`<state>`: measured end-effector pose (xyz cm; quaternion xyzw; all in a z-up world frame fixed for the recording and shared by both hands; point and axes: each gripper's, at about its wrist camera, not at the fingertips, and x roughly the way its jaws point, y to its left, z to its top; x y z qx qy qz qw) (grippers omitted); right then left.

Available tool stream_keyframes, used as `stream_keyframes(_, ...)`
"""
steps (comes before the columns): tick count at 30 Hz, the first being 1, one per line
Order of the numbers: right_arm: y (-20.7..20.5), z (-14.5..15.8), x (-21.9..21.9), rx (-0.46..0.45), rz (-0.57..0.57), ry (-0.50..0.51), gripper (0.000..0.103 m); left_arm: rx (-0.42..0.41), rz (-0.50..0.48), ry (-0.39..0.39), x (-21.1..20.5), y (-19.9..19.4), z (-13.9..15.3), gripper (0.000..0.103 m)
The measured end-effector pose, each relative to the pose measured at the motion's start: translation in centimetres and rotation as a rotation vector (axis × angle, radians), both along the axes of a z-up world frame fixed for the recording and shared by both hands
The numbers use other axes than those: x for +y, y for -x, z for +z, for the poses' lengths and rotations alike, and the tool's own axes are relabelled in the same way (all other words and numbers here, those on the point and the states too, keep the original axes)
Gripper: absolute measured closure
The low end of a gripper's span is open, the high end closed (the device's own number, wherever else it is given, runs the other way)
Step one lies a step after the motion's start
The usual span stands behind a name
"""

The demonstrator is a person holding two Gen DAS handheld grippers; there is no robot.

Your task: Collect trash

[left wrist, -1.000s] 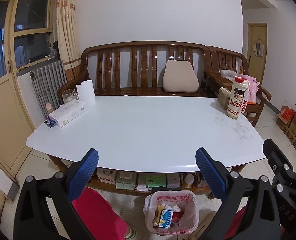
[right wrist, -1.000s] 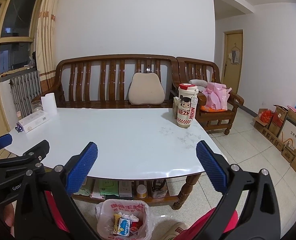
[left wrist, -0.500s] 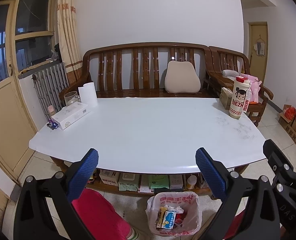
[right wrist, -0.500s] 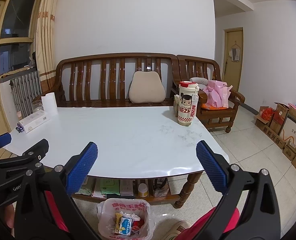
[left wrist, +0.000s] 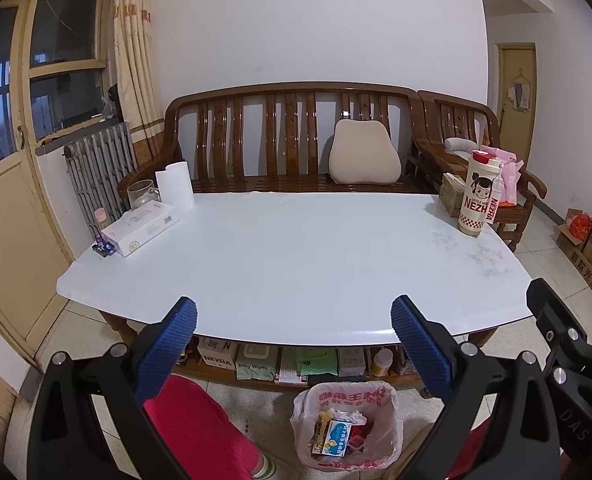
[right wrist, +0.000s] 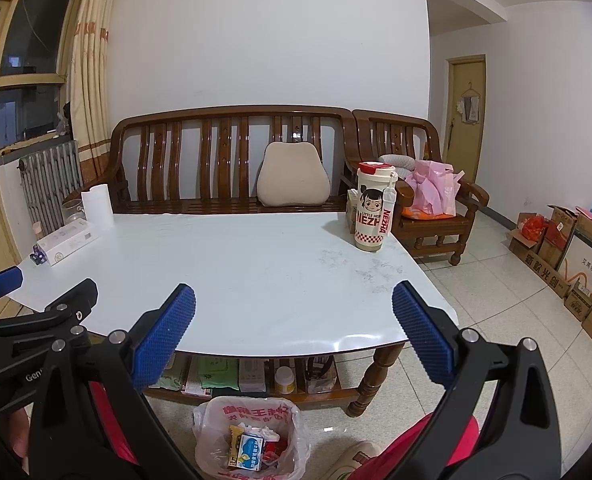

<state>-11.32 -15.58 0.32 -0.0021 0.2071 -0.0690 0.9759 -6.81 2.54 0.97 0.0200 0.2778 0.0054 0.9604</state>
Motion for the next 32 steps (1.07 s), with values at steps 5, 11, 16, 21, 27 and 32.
stream_keyframes(5, 0.01, 0.02, 0.08, 0.000, 0.000, 0.001, 0.007, 0.006, -0.002, 0.006, 0.08, -0.03, -0.19, 0.008)
stream_keyframes(11, -0.01, 0.00, 0.22, 0.001, -0.002, 0.003, 0.007, 0.012, -0.005, 0.006, 0.09, -0.08, -0.31, 0.008)
stream_keyframes(16, 0.02, -0.13, 0.15, 0.006, 0.000, 0.002, 0.007, 0.023, -0.011, 0.007, 0.17, -0.30, -0.46, 0.008)
stream_keyframes(21, -0.08, -0.26, -0.11, 0.008, 0.007, -0.002, 0.007, 0.008, -0.005, -0.005, 0.15, -0.31, -0.38, 0.008)
stream_keyframes(27, -0.13, -0.32, -0.24, 0.008, 0.010, -0.006, 0.007, 0.024, -0.010, -0.003, 0.18, -0.48, -0.33, 0.008)
stream_keyframes(32, -0.30, -0.37, -0.37, 0.010, 0.011, -0.004, 0.007, 0.025, -0.007, -0.010, 0.21, -0.50, -0.41, 0.008)
